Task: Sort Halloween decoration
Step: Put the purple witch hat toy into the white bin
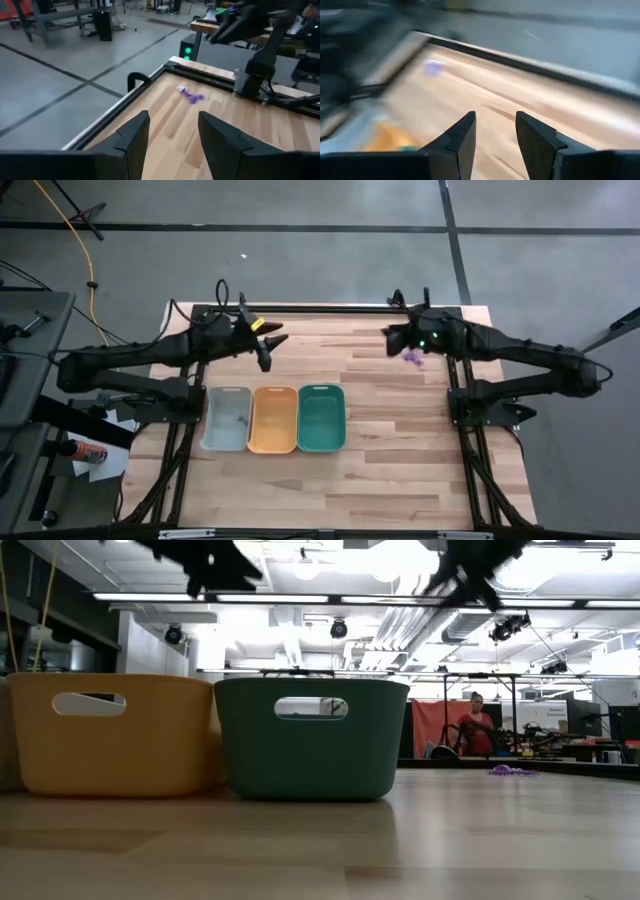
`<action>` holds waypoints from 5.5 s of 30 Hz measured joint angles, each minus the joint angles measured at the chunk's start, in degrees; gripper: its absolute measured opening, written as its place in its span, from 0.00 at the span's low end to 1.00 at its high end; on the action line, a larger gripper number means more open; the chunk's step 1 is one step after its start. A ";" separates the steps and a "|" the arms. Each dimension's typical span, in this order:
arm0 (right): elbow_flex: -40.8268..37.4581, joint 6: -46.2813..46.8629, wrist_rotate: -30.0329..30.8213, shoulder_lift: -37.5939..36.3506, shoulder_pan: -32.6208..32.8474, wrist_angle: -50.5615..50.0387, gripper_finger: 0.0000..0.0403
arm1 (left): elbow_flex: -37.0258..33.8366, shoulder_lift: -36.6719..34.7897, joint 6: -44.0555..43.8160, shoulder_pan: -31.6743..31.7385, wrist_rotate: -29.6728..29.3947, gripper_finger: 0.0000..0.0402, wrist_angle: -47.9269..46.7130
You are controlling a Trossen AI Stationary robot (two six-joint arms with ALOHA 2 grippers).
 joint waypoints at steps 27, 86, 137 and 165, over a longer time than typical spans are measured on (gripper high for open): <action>-18.14 27.81 -4.68 17.12 -28.61 -2.61 0.33 | -2.53 -3.98 3.84 3.87 0.35 0.39 12.24; -18.09 -10.66 -20.35 -2.07 -8.96 42.50 0.00 | -2.34 0.11 5.38 3.80 12.12 0.39 12.75; 9.56 -45.46 -19.73 20.63 11.67 40.09 0.00 | 5.45 14.36 11.06 -9.22 9.35 0.39 21.88; 9.56 -51.42 -12.14 20.63 12.57 45.95 0.00 | 5.46 15.01 16.07 -8.83 4.73 0.39 32.03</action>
